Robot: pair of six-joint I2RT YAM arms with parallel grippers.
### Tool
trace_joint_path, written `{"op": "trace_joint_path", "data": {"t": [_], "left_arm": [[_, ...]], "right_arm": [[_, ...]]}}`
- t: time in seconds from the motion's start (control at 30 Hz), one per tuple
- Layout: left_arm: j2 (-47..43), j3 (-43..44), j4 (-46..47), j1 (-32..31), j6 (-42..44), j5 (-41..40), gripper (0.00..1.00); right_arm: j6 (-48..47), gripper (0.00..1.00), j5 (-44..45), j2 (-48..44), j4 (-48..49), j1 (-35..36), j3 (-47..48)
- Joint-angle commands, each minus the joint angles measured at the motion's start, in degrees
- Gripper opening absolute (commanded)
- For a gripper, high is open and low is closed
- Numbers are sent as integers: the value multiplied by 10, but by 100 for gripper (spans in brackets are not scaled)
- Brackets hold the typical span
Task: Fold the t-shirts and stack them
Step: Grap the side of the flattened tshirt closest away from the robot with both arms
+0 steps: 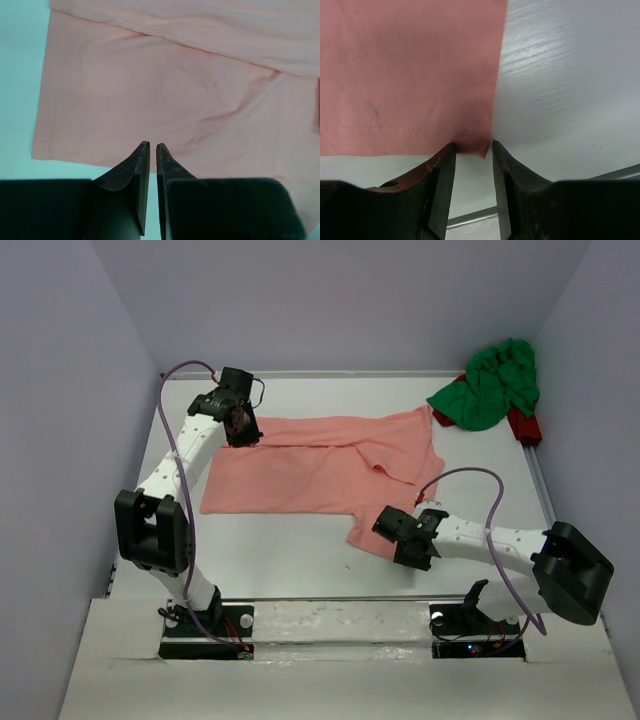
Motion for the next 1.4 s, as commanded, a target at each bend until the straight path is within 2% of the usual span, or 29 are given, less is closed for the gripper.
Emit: {"op": "trace_joint_path", "data": {"t": [0.0, 0.13, 0.17, 0.2, 0.3, 0.43, 0.53, 0.67, 0.73, 0.77, 0.87, 0.9, 1.0, 1.23, 1.37], "left_arm": [[-49, 4, -8, 2, 15, 13, 21], [-54, 5, -9, 1, 18, 17, 21], [-56, 4, -8, 2, 18, 14, 21], [-58, -1, -8, 2, 15, 13, 21], [-61, -16, -8, 1, 10, 3, 21], [-56, -39, -27, 1, -17, -88, 16], [-28, -54, -72, 1, -74, -150, 2], [-2, -133, -64, 2, -113, -126, 2], [-3, -156, -55, 1, -128, -116, 6], [-1, -169, -57, 1, -144, -118, 11], [-4, -185, -72, 4, -172, -138, 16], [-6, -187, -78, 6, -178, -141, 29], [-17, -192, -95, 22, -217, -178, 58], [-27, -219, -100, 77, -232, -205, 59], [-18, -229, -89, 103, -224, -212, 56]], "right_arm": [[19, 40, 4, 8, 20, -1, -6], [19, 27, -2, 26, 15, -1, 5], [18, 23, -2, 28, 14, -1, 7], [18, 13, -1, 31, 13, -1, 9], [20, 0, 4, 29, 11, -1, 10], [26, 0, 9, 24, 5, -1, 13], [33, 0, 17, 26, 1, 5, 23], [31, 0, 33, 35, 0, 22, 45], [24, 0, 34, 39, 8, 22, 53], [22, 0, 32, 38, 11, 27, 53], [12, 0, 27, 19, 27, 34, 47], [10, 0, 27, 11, 30, 34, 44], [2, 0, 30, -15, 33, 34, 33], [-9, 0, 32, -60, 34, 34, 3], [-10, 0, 33, -88, 29, 34, -10]]}}
